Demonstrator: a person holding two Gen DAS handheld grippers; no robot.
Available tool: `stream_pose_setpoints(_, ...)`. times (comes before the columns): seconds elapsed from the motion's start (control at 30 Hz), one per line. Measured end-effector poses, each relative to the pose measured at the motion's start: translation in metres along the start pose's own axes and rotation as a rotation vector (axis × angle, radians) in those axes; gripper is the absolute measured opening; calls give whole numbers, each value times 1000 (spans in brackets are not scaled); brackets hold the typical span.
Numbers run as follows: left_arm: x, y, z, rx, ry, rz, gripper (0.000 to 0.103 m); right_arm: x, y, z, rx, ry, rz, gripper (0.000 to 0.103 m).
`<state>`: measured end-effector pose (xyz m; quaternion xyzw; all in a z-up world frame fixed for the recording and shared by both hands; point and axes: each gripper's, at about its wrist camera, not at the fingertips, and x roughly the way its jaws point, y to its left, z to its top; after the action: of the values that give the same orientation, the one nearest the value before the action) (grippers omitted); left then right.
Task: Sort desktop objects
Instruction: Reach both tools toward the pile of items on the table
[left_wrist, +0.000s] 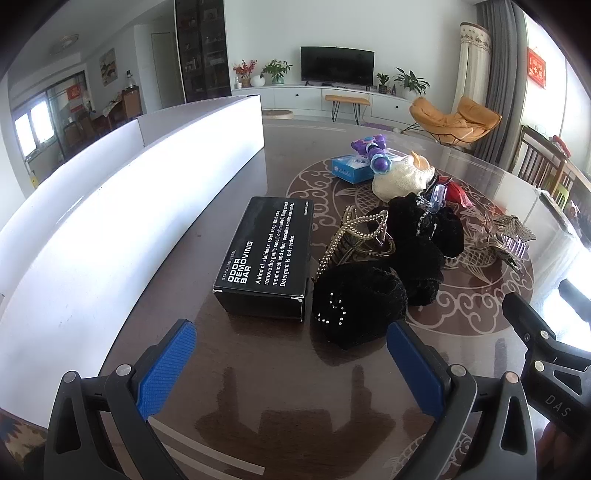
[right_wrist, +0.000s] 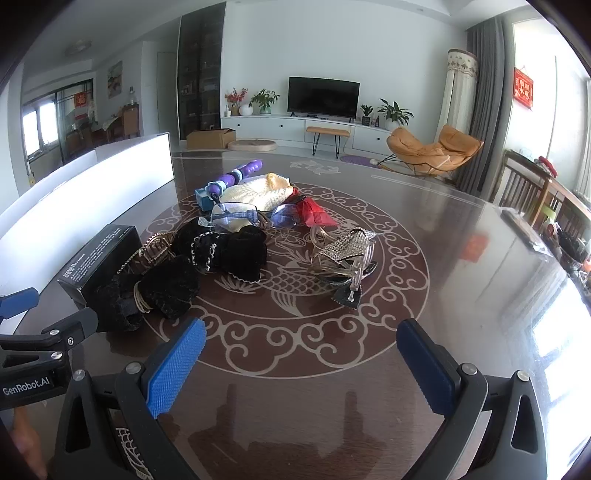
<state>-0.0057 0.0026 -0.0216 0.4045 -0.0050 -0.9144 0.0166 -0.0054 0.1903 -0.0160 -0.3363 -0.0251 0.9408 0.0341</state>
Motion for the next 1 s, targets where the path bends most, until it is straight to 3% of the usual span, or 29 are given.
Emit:
stream_pose_setpoints(0.73,1,0,-1,6,11,2,103,3,1,0,4,10,-8,103)
stream_pose_setpoints(1.0,5,11,-2,-44,37,2,103,10,-1,1,11,45,-11,103)
